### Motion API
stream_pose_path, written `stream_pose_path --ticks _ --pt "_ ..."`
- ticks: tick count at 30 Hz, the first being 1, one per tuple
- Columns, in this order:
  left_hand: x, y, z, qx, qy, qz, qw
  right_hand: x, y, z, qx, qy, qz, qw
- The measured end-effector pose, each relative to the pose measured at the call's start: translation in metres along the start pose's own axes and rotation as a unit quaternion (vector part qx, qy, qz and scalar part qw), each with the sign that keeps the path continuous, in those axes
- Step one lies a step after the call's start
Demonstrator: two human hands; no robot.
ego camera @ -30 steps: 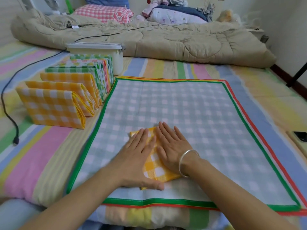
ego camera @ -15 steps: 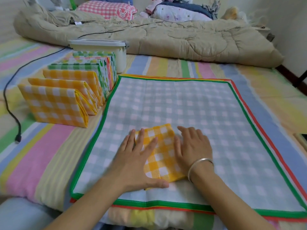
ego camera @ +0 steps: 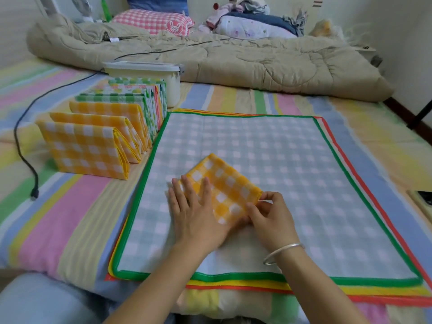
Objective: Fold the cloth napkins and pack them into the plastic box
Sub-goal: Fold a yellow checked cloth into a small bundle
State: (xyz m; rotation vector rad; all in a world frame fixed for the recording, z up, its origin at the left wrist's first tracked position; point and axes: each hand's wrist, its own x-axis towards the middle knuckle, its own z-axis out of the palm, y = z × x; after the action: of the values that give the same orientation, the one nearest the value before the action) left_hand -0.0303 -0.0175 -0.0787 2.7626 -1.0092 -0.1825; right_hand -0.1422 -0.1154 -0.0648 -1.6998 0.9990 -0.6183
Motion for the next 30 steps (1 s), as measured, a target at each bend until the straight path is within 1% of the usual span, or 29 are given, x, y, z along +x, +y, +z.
stream_pose_path --ticks 2,4,5,6,8,9,12,14,17,19,21,23,26,30 --pt "0.000 -0.005 -0.007 -0.052 -0.006 -0.003 0.999 0.000 -0.005 0.004 -0.004 0.014 -0.029 0.999" --pt "0.001 -0.017 -0.019 -0.170 0.021 -0.010 0.985 0.000 -0.013 0.007 0.018 0.019 -0.069 0.997" --pt "0.001 -0.026 -0.025 -0.237 0.063 -0.011 0.969 -0.001 -0.020 0.009 0.020 0.022 -0.091 0.995" --pt "0.001 -0.035 -0.032 -0.291 0.123 -0.011 0.949 0.000 -0.028 0.012 0.021 0.021 -0.108 0.994" --pt "0.003 -0.054 -0.043 -0.351 0.229 -0.027 0.908 0.002 -0.046 0.021 0.032 0.000 -0.140 0.990" --pt "0.005 -0.064 -0.047 -0.370 0.257 -0.043 0.892 0.002 -0.055 0.028 0.039 -0.017 -0.154 0.987" --pt "0.007 -0.091 -0.058 -0.403 0.281 -0.100 0.865 0.001 -0.077 0.055 0.040 -0.056 -0.183 0.981" --pt "0.003 -0.111 -0.063 -0.398 0.323 -0.127 0.849 -0.001 -0.090 0.077 0.042 -0.064 -0.202 0.976" --pt "0.003 -0.144 -0.072 -0.385 0.407 -0.145 0.815 -0.007 -0.111 0.114 0.041 -0.086 -0.230 0.968" --pt "0.009 -0.169 -0.076 -0.375 0.440 -0.164 0.800 -0.011 -0.123 0.140 0.044 -0.102 -0.238 0.965" --pt "0.019 -0.194 -0.078 -0.367 0.449 -0.178 0.795 -0.011 -0.130 0.164 0.058 -0.108 -0.230 0.965" --pt "0.034 -0.217 -0.077 -0.361 0.440 -0.186 0.801 -0.008 -0.130 0.186 0.055 -0.117 -0.200 0.971" --pt "0.061 -0.237 -0.078 -0.357 0.414 -0.173 0.819 -0.001 -0.121 0.211 -0.020 -0.121 -0.191 0.974" --pt "0.099 -0.243 -0.081 -0.363 0.396 -0.146 0.831 0.023 -0.120 0.229 -0.081 -0.128 -0.178 0.972"
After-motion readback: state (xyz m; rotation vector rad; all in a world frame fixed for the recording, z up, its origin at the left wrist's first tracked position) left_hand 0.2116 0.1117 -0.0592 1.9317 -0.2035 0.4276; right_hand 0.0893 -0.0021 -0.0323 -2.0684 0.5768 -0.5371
